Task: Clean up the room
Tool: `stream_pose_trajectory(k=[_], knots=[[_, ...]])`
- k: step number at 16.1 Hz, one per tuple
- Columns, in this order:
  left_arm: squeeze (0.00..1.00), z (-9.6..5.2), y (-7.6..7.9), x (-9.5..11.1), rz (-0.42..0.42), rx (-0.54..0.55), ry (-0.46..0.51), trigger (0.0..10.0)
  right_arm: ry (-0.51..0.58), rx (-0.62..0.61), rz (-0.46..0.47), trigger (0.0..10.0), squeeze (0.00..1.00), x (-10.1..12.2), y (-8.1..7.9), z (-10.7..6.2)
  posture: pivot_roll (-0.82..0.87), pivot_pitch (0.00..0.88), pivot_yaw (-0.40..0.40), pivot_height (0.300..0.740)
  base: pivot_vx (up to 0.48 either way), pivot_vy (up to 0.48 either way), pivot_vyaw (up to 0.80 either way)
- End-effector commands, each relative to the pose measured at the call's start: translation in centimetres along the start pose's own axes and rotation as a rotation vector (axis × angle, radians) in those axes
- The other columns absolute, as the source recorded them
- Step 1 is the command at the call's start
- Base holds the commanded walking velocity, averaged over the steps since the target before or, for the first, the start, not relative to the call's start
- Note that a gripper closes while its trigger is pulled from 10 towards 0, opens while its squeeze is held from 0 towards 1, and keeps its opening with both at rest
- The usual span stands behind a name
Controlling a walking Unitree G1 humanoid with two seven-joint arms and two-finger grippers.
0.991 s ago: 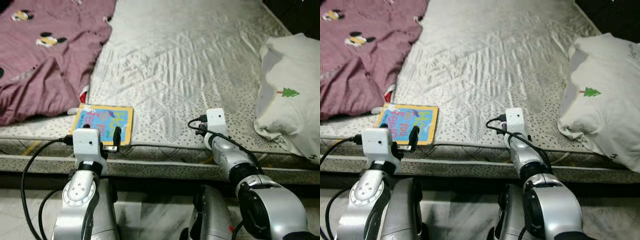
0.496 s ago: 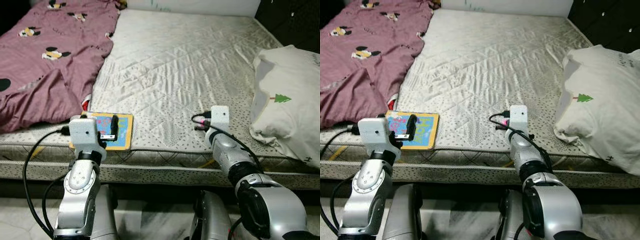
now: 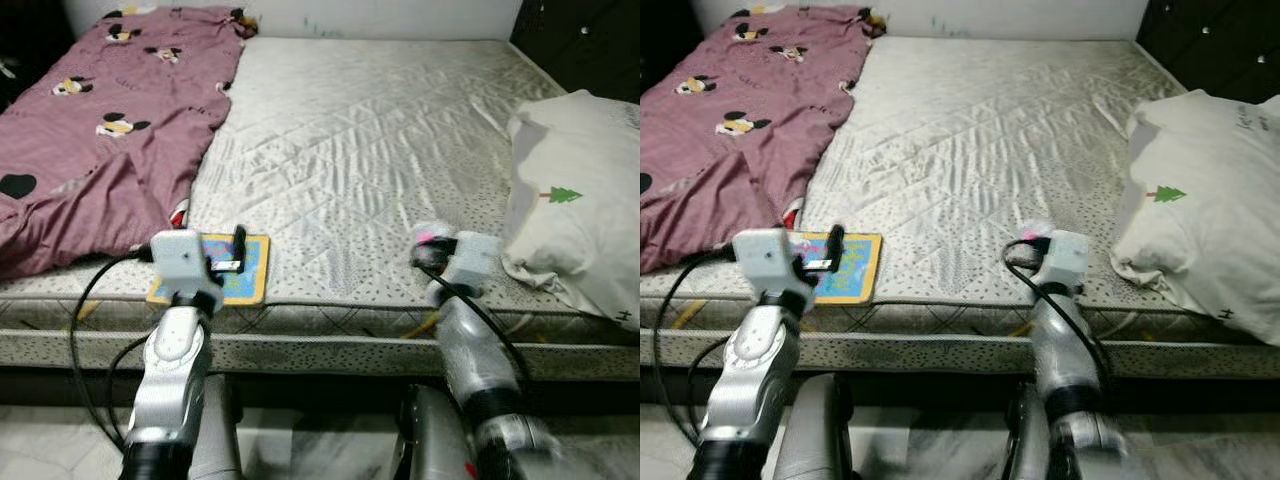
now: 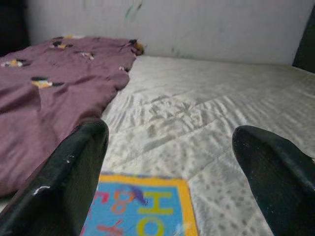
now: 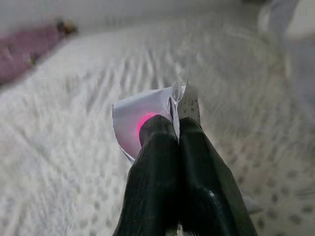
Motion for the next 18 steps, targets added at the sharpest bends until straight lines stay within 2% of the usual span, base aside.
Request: stream_pose_trajectory(k=[1,2,3,6,8,10,14,16,18], knots=[[0.00,0.3,0.0,0.2,0.001,-0.008,0.013,10.0,0.050,0.039,0.009,0.0,0.00,1.3,-0.9,0.0,-0.04,0.000,0.031,0.511,0.000,0.000,0.00],[0.00,0.7,0.0,0.2,0.009,-0.016,0.021,10.0,0.063,0.057,-0.006,5.7,0.00,1.7,-1.2,-0.4,-0.06,0.000,0.044,0.511,0.000,0.000,0.00],[0.00,0.8,-0.2,0.3,0.009,-0.016,0.025,10.0,0.086,0.062,0.017,10.0,0.00,2.5,-1.2,-0.6,-0.07,0.000,0.049,0.511,0.000,0.000,0.00],[0.00,1.2,-0.8,1.5,0.002,-0.007,0.057,10.0,0.128,0.116,0.061,10.0,0.00,4.4,-2.5,-0.9,-0.07,0.000,0.039,0.516,0.000,0.000,0.00],[0.00,1.5,-1.4,3.3,-0.009,0.025,0.117,10.0,0.134,0.162,0.058,10.0,0.00,5.5,-3.7,-1.0,-0.05,0.000,0.009,0.540,0.000,0.000,0.00],[0.00,1.4,-2.1,3.9,-0.015,0.050,0.131,10.0,0.123,0.174,0.069,10.0,0.00,5.5,-4.1,-1.1,-0.05,0.000,0.005,0.560,0.000,0.000,0.00],[0.00,1.1,-1.7,2.5,0.002,0.034,0.107,10.0,0.111,0.183,0.051,10.0,0.00,5.0,-4.4,-1.4,-0.06,0.000,0.007,0.605,0.000,0.000,0.00],[0.00,1.2,-1.0,2.6,-0.010,0.027,0.097,10.0,0.138,0.226,0.025,10.0,0.00,6.2,-5.7,-1.1,-0.06,0.000,0.015,0.635,0.000,0.000,0.00],[0.00,1.1,-1.1,2.8,-0.006,0.023,0.100,10.0,0.137,0.225,0.026,10.0,0.00,6.3,-5.8,-1.1,-0.05,0.000,0.013,0.660,0.000,0.000,0.00]])
Point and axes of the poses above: a point about 5 cm out from each wrist's last joint towards the gripper, its own z axis pointing out of the wrist towards the gripper, its own x axis along the axis of the wrist's last joint, y = z × x, the point moved 4 cm from there along z, pointing out of the wrist towards the gripper, and after that the axes turned 13 degrees about z, right-handed, at the moved point
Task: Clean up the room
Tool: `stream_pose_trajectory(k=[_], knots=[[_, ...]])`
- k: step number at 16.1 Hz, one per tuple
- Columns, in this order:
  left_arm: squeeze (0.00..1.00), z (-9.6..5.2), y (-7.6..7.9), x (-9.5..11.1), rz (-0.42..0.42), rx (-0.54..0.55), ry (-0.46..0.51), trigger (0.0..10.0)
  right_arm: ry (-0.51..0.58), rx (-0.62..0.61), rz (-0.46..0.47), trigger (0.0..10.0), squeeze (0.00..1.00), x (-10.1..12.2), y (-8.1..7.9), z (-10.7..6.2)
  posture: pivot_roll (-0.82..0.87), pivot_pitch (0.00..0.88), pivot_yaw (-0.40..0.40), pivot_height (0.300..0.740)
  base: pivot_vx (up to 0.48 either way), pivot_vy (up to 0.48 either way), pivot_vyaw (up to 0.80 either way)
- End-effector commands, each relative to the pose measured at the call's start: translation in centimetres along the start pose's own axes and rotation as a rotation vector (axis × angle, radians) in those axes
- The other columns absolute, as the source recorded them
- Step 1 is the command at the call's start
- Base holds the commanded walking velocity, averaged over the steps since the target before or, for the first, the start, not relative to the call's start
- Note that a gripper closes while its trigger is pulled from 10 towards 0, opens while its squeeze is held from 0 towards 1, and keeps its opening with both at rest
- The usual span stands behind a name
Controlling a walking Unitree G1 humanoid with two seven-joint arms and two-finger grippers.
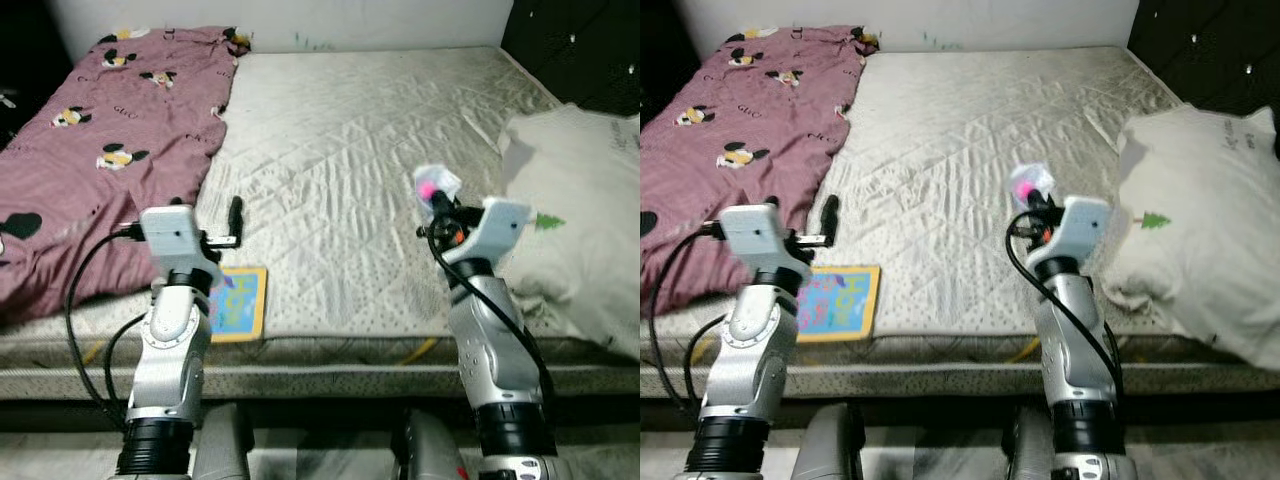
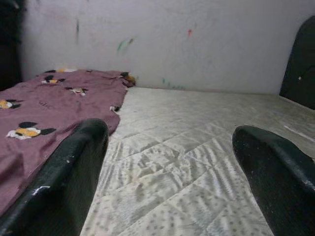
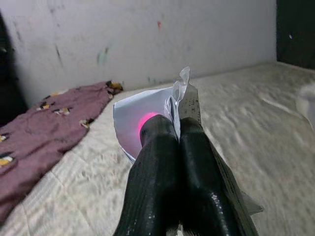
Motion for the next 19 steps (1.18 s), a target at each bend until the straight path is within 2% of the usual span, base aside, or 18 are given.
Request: stream_pose_trajectory(k=[1,2,5,7,11,16,19], knots=[[0.00,-0.3,-0.7,0.3,0.005,0.014,-0.002,10.0,0.004,0.012,-0.015,10.0,0.00,0.3,-0.5,0.0,-0.04,0.000,0.012,0.670,0.000,0.000,0.00],[0.00,-1.2,-1.0,0.2,0.011,0.013,-0.013,10.0,-0.009,-0.005,-0.020,10.0,0.00,0.2,-0.2,-0.7,-0.04,0.000,0.008,0.690,0.000,0.000,0.00],[0.00,-2.2,-1.4,-0.2,0.050,0.024,-0.039,10.0,-0.045,-0.021,-0.027,10.0,0.00,-0.7,0.2,-1.8,-0.02,0.000,0.011,0.714,0.000,0.000,0.00],[0.00,-2.6,-0.9,-0.2,0.049,-0.007,-0.046,10.0,-0.056,-0.039,-0.022,10.0,0.00,-1.1,0.1,-2.2,-0.03,0.000,0.013,0.738,0.000,0.000,0.00],[0.00,-2.9,-0.6,0.0,0.039,-0.028,-0.058,10.0,-0.074,-0.039,-0.023,10.0,0.00,-1.4,-0.5,-3.0,-0.03,0.021,0.023,0.740,0.000,0.000,0.00],[0.00,-2.8,0.2,0.2,0.036,-0.035,-0.076,10.0,-0.100,-0.088,-0.077,10.0,0.00,-1.6,0.7,-3.2,-0.05,0.029,0.023,0.740,0.000,0.000,0.00],[0.00,-2.8,1.2,0.3,0.001,-0.072,-0.074,10.0,-0.098,-0.091,-0.069,10.0,0.00,-1.1,1.0,-3.0,-0.06,0.037,0.017,0.740,0.000,0.000,0.00]])
Point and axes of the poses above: a point about 5 cm out from each wrist's last joint towards the gripper, its own z axis pointing out of the wrist towards the gripper, its own x axis along the axis of the wrist's last joint, y = z × x, the point moved 4 cm from there along z, pointing out of the wrist towards the gripper, and after that the axes turned 13 degrees about z, right-handed, at the moved point
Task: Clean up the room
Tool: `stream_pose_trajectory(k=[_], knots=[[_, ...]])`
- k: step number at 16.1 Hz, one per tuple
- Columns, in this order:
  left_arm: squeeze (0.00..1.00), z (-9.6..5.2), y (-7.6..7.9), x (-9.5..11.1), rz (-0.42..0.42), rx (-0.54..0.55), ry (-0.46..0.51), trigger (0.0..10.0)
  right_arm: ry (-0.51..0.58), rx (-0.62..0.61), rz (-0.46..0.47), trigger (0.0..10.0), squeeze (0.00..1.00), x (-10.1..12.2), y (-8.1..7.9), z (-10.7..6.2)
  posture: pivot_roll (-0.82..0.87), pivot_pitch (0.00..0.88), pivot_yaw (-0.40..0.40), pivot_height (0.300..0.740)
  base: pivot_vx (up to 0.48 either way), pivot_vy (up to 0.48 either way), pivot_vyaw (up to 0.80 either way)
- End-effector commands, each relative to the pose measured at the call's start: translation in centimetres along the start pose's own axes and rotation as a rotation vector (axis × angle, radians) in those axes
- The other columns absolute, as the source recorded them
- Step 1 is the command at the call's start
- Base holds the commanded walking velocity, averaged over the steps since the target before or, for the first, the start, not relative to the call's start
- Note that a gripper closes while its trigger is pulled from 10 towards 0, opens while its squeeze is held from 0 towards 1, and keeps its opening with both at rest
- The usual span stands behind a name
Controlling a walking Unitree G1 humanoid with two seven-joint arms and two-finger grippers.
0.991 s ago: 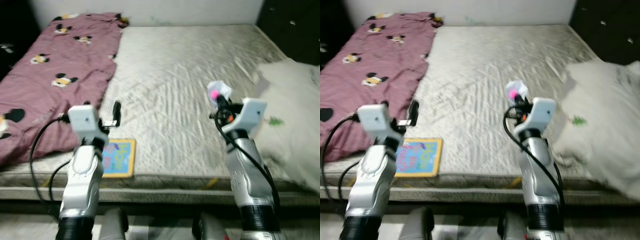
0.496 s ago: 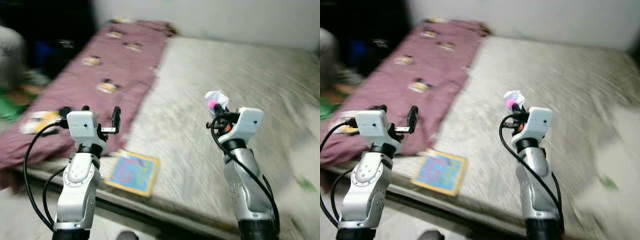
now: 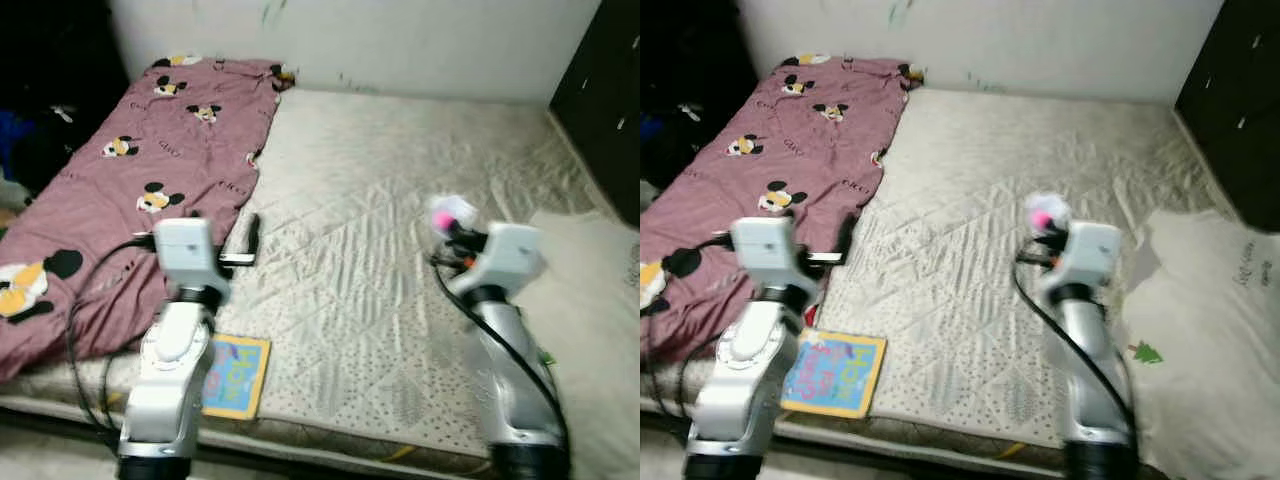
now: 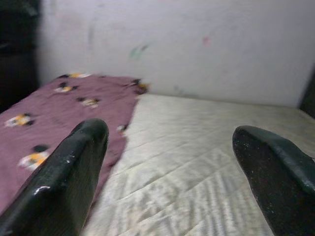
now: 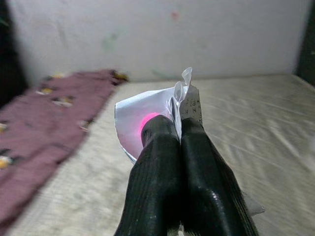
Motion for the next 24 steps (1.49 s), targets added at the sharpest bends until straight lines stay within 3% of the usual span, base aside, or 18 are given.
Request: stream_pose_trajectory(k=[1,6,7,12,24], knots=[[0.00,-0.3,-0.3,-0.1,-0.006,0.001,-0.012,10.0,-0.015,0.009,0.012,10.0,0.00,-0.2,-0.4,-0.1,-0.06,0.042,0.015,0.740,0.000,0.000,-0.51],[0.00,-0.4,-0.5,-0.3,-0.030,0.009,-0.021,10.0,-0.048,0.027,0.014,10.0,0.00,-0.9,-1.0,-0.6,-0.06,0.056,0.004,0.740,0.000,0.124,-0.57],[0.00,-0.4,-0.5,-0.2,-0.064,0.021,-0.019,10.0,-0.049,0.028,0.011,10.0,0.00,-0.8,-1.0,-0.5,-0.06,0.060,0.003,0.740,0.000,0.480,0.00],[0.00,-0.3,0.7,0.2,-0.063,-0.031,0.002,10.0,-0.065,0.017,-0.003,10.0,0.00,-1.0,-0.5,-0.3,-0.06,0.070,0.000,0.740,0.000,0.480,0.00],[0.00,-0.4,1.0,0.2,-0.082,-0.037,-0.005,10.0,-0.117,0.029,-0.012,10.0,0.00,-1.9,-0.5,-0.3,-0.06,0.080,-0.012,0.740,0.000,0.480,-0.19]])
Point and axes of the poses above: a point about 5 cm out from each wrist's last joint towards the gripper, its own z axis pointing out of the wrist towards the gripper, its own x axis along the axis of the wrist's last joint, y = z × x, the point moved 4 cm from there along z, pointing out of the wrist towards the gripper, and after that the axes turned 13 degrees about z, right-handed, at the moved point
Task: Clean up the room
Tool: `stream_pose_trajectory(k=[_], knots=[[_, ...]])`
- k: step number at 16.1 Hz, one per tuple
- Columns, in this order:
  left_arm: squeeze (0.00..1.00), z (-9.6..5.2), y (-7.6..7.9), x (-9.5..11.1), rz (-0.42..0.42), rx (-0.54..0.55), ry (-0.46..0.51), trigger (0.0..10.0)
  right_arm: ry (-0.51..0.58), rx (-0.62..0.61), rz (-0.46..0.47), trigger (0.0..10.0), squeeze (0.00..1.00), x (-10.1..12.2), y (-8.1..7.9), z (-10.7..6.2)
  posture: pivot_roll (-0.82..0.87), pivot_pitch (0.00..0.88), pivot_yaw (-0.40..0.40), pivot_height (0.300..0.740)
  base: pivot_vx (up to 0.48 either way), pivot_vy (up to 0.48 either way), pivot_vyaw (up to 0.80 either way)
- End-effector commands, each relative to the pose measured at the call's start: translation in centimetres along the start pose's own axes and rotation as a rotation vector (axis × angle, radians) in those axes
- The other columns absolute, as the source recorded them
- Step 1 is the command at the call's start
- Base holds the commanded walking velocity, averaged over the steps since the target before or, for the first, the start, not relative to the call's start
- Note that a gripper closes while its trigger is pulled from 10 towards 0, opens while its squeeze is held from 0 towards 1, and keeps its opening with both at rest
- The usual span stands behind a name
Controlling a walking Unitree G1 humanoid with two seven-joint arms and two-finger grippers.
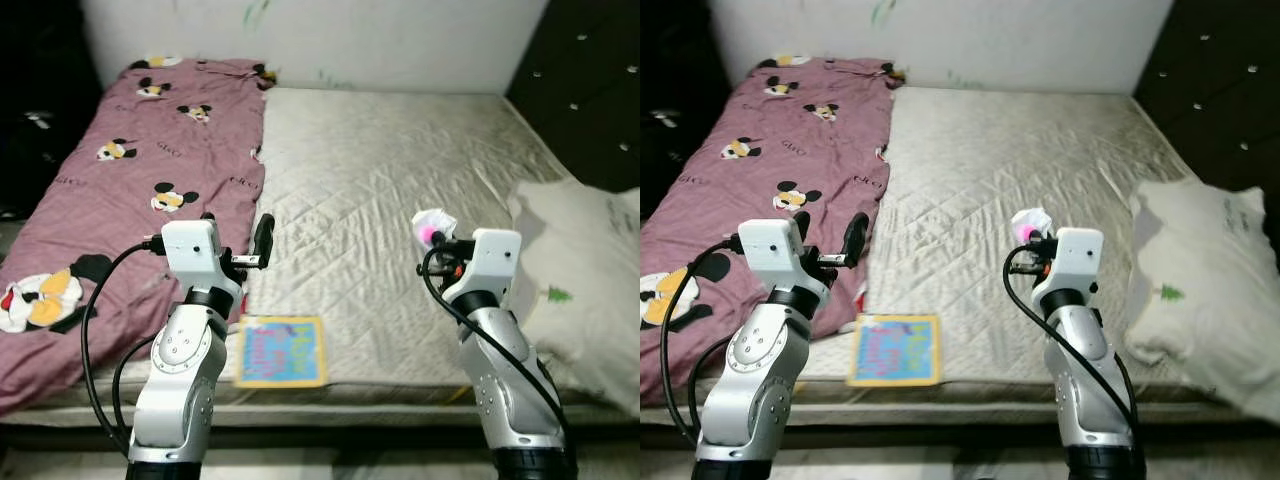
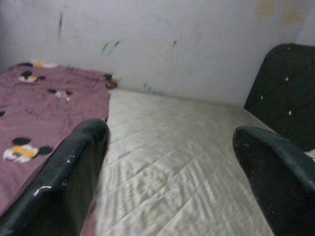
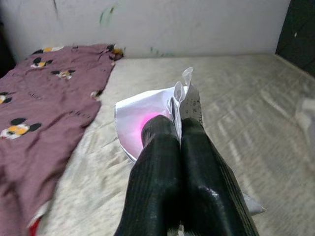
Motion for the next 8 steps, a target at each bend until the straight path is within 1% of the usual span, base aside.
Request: stream_pose_trajectory(k=[1,2,5,7,8], knots=[[0.00,-0.10,-0.24,0.03,0.002,0.007,-0.004,10.0,0.001,0.024,-0.013,10.0,0.00,0.06,-0.74,0.17,-0.06,0.082,-0.013,0.740,0.000,0.480,0.00],[0.00,-0.08,-0.17,0.00,-0.001,0.006,-0.007,10.0,0.000,0.031,-0.030,10.0,0.00,0.06,-0.82,0.13,-0.06,0.083,-0.013,0.740,0.000,0.480,0.00],[0.00,-0.24,0.27,-0.21,-0.012,-0.008,-0.017,10.0,-0.001,0.029,-0.032,10.0,0.00,0.02,-0.86,0.14,-0.06,0.084,-0.011,0.740,0.000,0.480,0.00],[0.00,-0.17,0.32,-0.04,-0.014,-0.009,-0.007,10.0,-0.003,0.027,-0.033,10.0,0.00,-0.07,-0.82,0.21,-0.06,0.085,-0.011,0.740,0.000,0.480,0.00],[0.00,-0.18,0.22,0.15,0.000,-0.002,0.000,10.0,-0.008,0.028,-0.038,10.0,0.00,-0.20,-0.82,0.19,-0.06,0.085,-0.011,0.740,0.000,0.401,0.00]])
Point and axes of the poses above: a point about 5 cm out from each wrist's last joint towards the gripper, its own z axis pointing out of the wrist towards the gripper, its own x axis along the axis of the wrist's last joint, y = z × x, the point moved 4 cm from there along z, pointing out of the wrist towards the gripper, and after that the axes turned 13 degrees about z, right-handed, at the moved point
